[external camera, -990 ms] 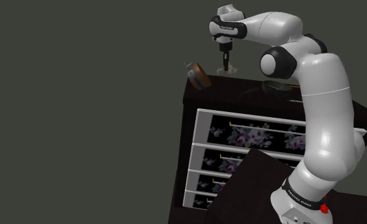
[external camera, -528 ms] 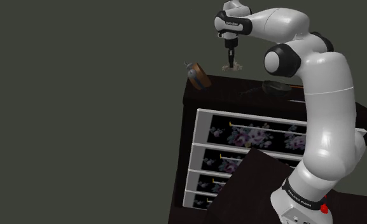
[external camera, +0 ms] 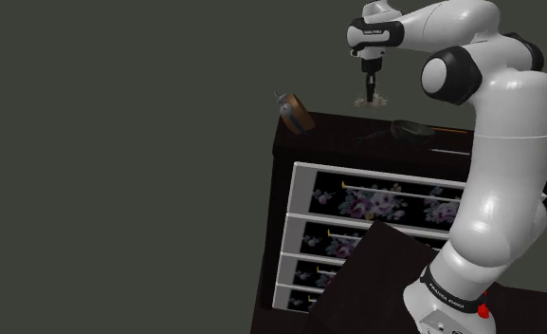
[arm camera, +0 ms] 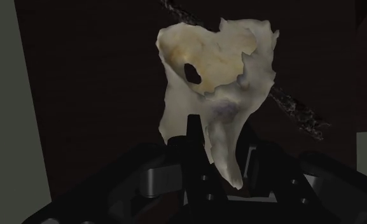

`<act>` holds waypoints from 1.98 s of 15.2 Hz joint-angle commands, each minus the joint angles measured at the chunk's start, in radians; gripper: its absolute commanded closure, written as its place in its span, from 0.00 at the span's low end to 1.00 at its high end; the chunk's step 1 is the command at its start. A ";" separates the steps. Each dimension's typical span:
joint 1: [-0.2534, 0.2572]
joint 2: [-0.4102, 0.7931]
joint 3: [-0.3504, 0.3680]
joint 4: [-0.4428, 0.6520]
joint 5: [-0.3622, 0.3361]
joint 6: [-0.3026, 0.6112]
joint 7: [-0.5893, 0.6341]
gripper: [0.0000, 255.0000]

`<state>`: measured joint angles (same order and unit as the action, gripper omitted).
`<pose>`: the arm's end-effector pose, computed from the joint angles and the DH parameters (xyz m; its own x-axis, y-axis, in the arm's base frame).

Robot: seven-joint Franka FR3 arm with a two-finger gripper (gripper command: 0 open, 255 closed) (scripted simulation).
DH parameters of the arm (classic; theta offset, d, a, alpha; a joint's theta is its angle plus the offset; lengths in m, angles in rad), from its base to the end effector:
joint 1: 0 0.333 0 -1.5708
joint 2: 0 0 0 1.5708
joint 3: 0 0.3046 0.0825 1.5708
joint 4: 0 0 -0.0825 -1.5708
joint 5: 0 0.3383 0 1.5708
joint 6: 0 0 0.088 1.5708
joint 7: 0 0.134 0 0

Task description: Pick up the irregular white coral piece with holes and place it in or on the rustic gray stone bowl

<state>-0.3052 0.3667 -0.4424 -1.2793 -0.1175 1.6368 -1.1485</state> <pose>0.4686 -0.3916 0.5307 0.8877 0.3955 -0.2358 0.4321 -0.8925 0.1295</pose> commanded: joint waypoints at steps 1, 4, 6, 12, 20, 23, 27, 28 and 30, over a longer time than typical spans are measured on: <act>-0.021 -0.026 -0.013 -0.043 -0.006 0.027 -0.034 1.00; -0.053 -0.060 -0.033 -0.092 -0.013 0.057 -0.087 1.00; -0.077 -0.077 -0.047 -0.117 -0.015 0.075 -0.124 1.00; -0.158 -0.100 -0.090 -0.155 -0.007 0.119 -0.245 1.00; -0.167 -0.109 -0.096 -0.261 -0.011 0.220 -0.247 1.00; -0.165 -0.109 -0.095 -0.301 -0.013 0.259 -0.239 1.00; -0.164 -0.105 -0.094 -0.349 -0.014 0.310 -0.230 1.00; -0.164 -0.103 -0.094 -0.362 -0.014 0.324 -0.227 1.00; -0.164 -0.103 -0.094 -0.362 -0.014 0.324 -0.227 1.00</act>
<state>-0.4698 0.2615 -0.5367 -1.6356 -0.1321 1.9594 -1.3765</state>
